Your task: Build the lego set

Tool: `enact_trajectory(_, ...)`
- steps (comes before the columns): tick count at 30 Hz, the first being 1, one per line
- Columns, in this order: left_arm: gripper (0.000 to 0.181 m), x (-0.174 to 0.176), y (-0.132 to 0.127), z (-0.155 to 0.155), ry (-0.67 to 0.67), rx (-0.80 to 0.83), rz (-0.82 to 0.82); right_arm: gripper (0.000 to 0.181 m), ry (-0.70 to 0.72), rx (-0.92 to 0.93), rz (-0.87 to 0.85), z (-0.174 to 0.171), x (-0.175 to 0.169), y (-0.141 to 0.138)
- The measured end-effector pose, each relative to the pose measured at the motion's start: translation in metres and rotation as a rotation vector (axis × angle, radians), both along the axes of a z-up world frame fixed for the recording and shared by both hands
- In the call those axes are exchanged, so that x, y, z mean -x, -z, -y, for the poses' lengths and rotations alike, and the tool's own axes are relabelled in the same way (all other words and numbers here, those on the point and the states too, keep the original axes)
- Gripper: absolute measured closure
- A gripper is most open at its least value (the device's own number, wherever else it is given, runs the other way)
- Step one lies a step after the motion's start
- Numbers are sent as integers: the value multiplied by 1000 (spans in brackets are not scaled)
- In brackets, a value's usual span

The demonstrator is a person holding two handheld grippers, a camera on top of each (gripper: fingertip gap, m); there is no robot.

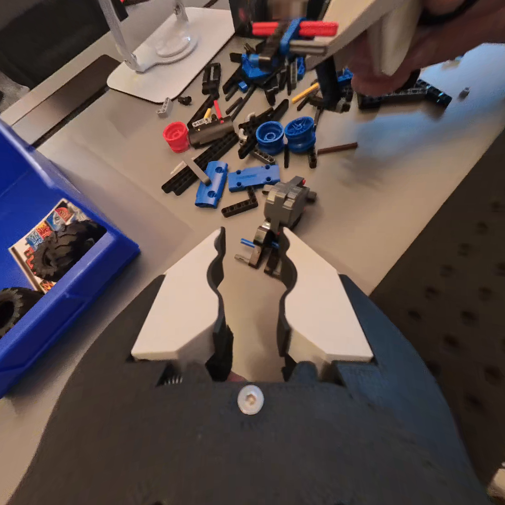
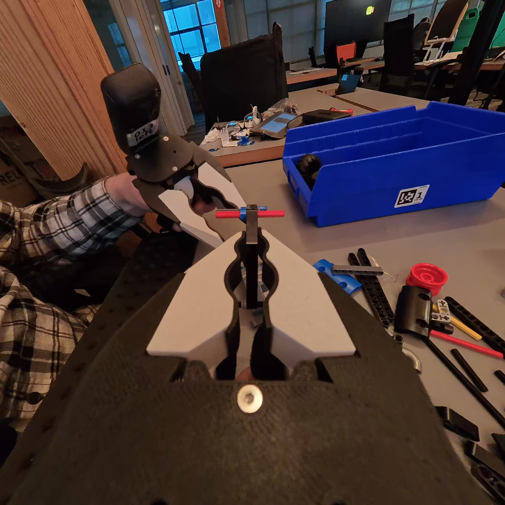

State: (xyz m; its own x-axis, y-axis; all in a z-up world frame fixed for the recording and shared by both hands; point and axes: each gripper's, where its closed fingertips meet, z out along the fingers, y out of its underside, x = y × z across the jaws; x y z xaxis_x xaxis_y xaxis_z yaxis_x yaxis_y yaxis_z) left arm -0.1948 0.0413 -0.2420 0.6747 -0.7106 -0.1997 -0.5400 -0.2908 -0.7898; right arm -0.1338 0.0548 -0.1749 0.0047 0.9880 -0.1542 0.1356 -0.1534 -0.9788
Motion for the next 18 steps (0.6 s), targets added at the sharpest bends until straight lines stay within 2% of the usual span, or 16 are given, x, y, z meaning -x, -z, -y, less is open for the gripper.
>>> enact_trajectory(3, 172, -8, 12, -1, 53, -23, -81, 175, -4, -2, 6, 1, 0, 2)
enact_trajectory(8, 174, -12, 12, 1, 216, -24, -102, 175, 8, -8, 0, -1, -3, -1)
enact_trajectory(14, 176, -27, 5, 32, 553, 48, -108, 175, 4, -7, -5, -1, -4, -2)
enact_trajectory(16, 176, -30, 8, 37, 599, 67, -138, 175, -1, -9, -2, 0, -4, -2)
enact_trajectory(18, 172, -31, 12, 38, 591, 68, -168, 175, -3, -12, 3, 1, -4, -1)
